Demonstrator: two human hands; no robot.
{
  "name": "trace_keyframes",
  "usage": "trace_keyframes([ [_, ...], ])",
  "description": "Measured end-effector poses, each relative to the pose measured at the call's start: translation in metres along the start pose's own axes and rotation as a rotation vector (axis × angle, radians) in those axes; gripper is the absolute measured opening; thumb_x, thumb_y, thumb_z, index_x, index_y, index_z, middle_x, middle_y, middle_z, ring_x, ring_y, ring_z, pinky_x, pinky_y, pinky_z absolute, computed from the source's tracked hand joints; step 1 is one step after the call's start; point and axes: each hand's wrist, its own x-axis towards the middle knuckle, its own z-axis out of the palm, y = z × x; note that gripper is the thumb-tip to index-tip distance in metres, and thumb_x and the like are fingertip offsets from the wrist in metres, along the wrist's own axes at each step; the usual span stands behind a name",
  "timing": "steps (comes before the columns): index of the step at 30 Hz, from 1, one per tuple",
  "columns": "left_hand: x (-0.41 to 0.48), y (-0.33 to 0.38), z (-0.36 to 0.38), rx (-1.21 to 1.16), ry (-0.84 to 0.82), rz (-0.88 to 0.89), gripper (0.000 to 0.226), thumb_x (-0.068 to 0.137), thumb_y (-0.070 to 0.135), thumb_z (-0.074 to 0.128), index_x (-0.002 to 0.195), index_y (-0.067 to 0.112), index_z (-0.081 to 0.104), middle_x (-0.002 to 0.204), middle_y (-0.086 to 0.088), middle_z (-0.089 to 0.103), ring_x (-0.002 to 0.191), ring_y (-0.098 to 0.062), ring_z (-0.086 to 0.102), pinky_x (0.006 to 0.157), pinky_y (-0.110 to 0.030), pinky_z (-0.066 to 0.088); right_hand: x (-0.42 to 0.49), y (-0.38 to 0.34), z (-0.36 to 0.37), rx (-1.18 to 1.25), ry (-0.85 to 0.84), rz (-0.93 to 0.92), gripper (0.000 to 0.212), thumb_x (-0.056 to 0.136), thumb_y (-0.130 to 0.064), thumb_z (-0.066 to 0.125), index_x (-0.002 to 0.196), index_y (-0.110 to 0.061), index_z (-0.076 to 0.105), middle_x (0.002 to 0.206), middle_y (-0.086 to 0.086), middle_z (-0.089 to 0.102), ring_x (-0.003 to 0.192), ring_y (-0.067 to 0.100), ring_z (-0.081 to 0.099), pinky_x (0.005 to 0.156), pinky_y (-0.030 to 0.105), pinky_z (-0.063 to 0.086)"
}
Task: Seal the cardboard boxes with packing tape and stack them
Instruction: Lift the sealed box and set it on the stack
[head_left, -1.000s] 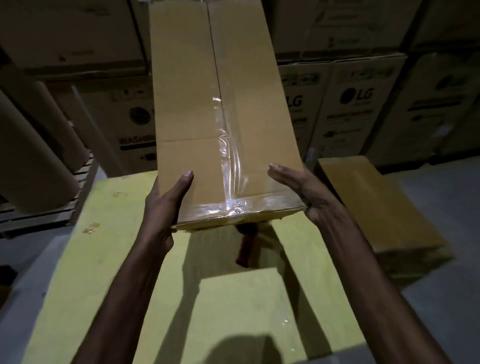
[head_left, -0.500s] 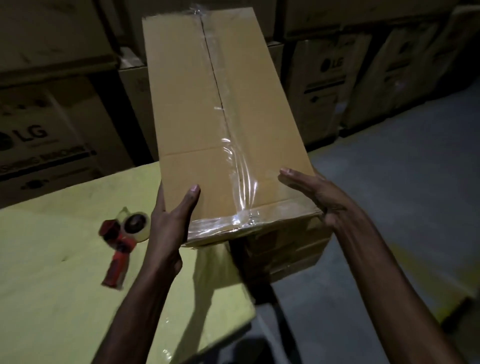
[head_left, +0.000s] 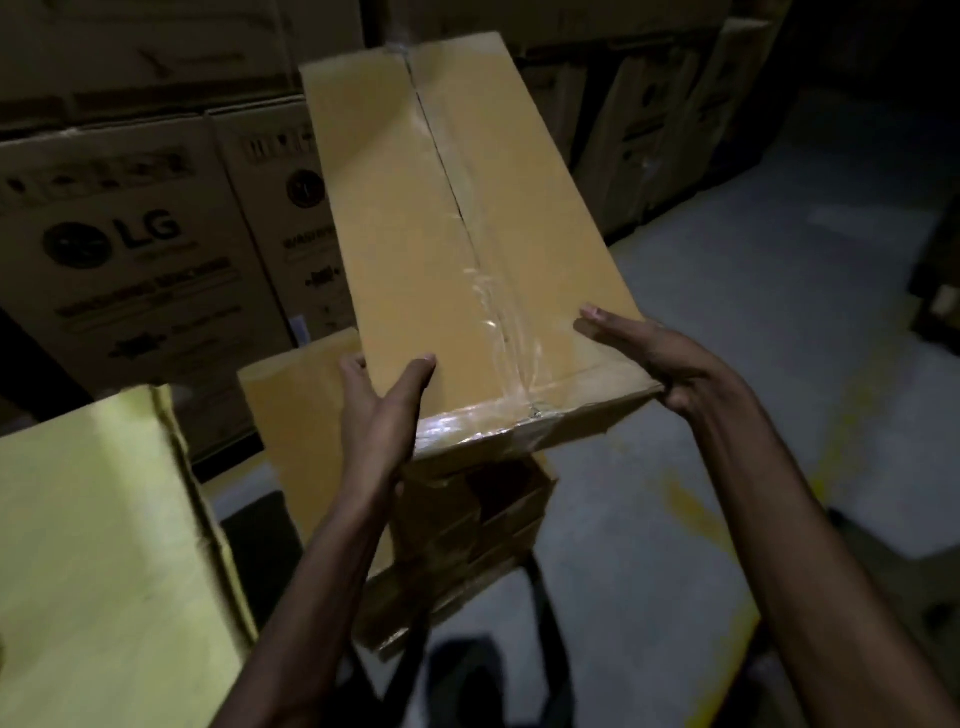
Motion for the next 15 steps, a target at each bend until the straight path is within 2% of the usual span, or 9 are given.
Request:
trace_keyframes([
  [2, 0.032, -0.009, 0.03, 0.045, 0.009, -0.01, 0.037, 0.088, 0.044, 0.075, 0.111, 0.039, 0.046, 0.114, 0.011, 0.064, 0.106, -0.015, 0.065, 0.097, -0.047, 0.054, 0.038, -0.001, -0.025, -0.033, -0.004, 0.047, 0.055, 0.059, -0.059, 0.085, 0.104, -0.028, 0.077, 0.117, -0.014, 0.074, 0.127, 0.013, 0.06, 0.121, 0.04, 0.033],
  [4, 0.06, -0.023, 0.057, 0.1, 0.036, -0.045, 0.041, 0.089, 0.045, 0.074, 0.116, 0.033, 0.046, 0.113, 0.01, 0.064, 0.103, -0.016, 0.065, 0.089, -0.042, 0.055, 0.074, 0.003, -0.045, -0.072, -0.009, 0.085, 0.05, 0.064, -0.056, 0.087, 0.102, -0.026, 0.079, 0.117, -0.009, 0.075, 0.126, 0.016, 0.061, 0.119, 0.04, 0.036],
  [6, 0.077, -0.04, 0.08, 0.189, 0.084, -0.067, 0.05, 0.09, 0.05, 0.074, 0.122, 0.026, 0.044, 0.113, 0.009, 0.064, 0.098, -0.015, 0.064, 0.085, -0.038, 0.054, 0.102, 0.009, -0.059, -0.094, -0.029, 0.112, 0.048, 0.073, -0.048, 0.083, 0.112, -0.022, 0.077, 0.122, -0.005, 0.074, 0.114, 0.011, 0.066, 0.115, 0.037, 0.04],
  [8, 0.09, -0.058, 0.097, 0.287, 0.108, -0.063, 0.059, 0.089, 0.055, 0.074, 0.128, 0.023, 0.043, 0.115, 0.008, 0.062, 0.098, -0.016, 0.063, 0.085, -0.033, 0.052, 0.136, 0.022, -0.073, -0.126, -0.043, 0.142, 0.047, 0.082, -0.04, 0.078, 0.124, -0.021, 0.07, 0.122, -0.01, 0.071, 0.105, 0.0, 0.063, 0.105, 0.028, 0.04],
  [10, 0.103, -0.075, 0.112, 0.358, 0.128, -0.075, 0.066, 0.09, 0.06, 0.071, 0.133, 0.02, 0.041, 0.117, 0.006, 0.06, 0.099, -0.018, 0.06, 0.086, -0.029, 0.048, 0.167, 0.035, -0.082, -0.155, -0.095, 0.181, 0.05, 0.074, -0.049, 0.087, 0.116, -0.025, 0.076, 0.118, -0.012, 0.072, 0.117, 0.008, 0.062, 0.109, 0.031, 0.037],
  [12, 0.114, -0.095, 0.122, 0.421, 0.162, -0.106, 0.07, 0.088, 0.066, 0.069, 0.132, 0.021, 0.039, 0.114, 0.004, 0.062, 0.096, -0.019, 0.06, 0.083, -0.028, 0.048, 0.199, 0.053, -0.089, -0.164, -0.131, 0.248, 0.069, 0.05, -0.063, 0.095, 0.107, -0.027, 0.08, 0.122, -0.008, 0.073, 0.128, 0.02, 0.059, 0.117, 0.043, 0.037],
  [13, 0.118, -0.105, 0.126, 0.458, 0.181, -0.137, 0.074, 0.087, 0.07, 0.067, 0.133, 0.019, 0.038, 0.112, 0.002, 0.063, 0.094, -0.02, 0.062, 0.081, -0.029, 0.049, 0.212, 0.063, -0.091, -0.168, -0.14, 0.26, 0.071, 0.048, -0.062, 0.096, 0.108, -0.027, 0.078, 0.12, -0.008, 0.073, 0.124, 0.021, 0.061, 0.114, 0.043, 0.04],
  [15, 0.122, -0.125, 0.133, 0.533, 0.231, -0.203, 0.092, 0.083, 0.078, 0.065, 0.141, 0.014, 0.035, 0.107, -0.006, 0.068, 0.09, -0.025, 0.066, 0.077, -0.034, 0.054, 0.229, 0.079, -0.089, -0.159, -0.147, 0.235, 0.069, 0.065, -0.047, 0.093, 0.124, -0.029, 0.064, 0.116, -0.006, 0.072, 0.106, 0.014, 0.067, 0.097, 0.034, 0.049],
])
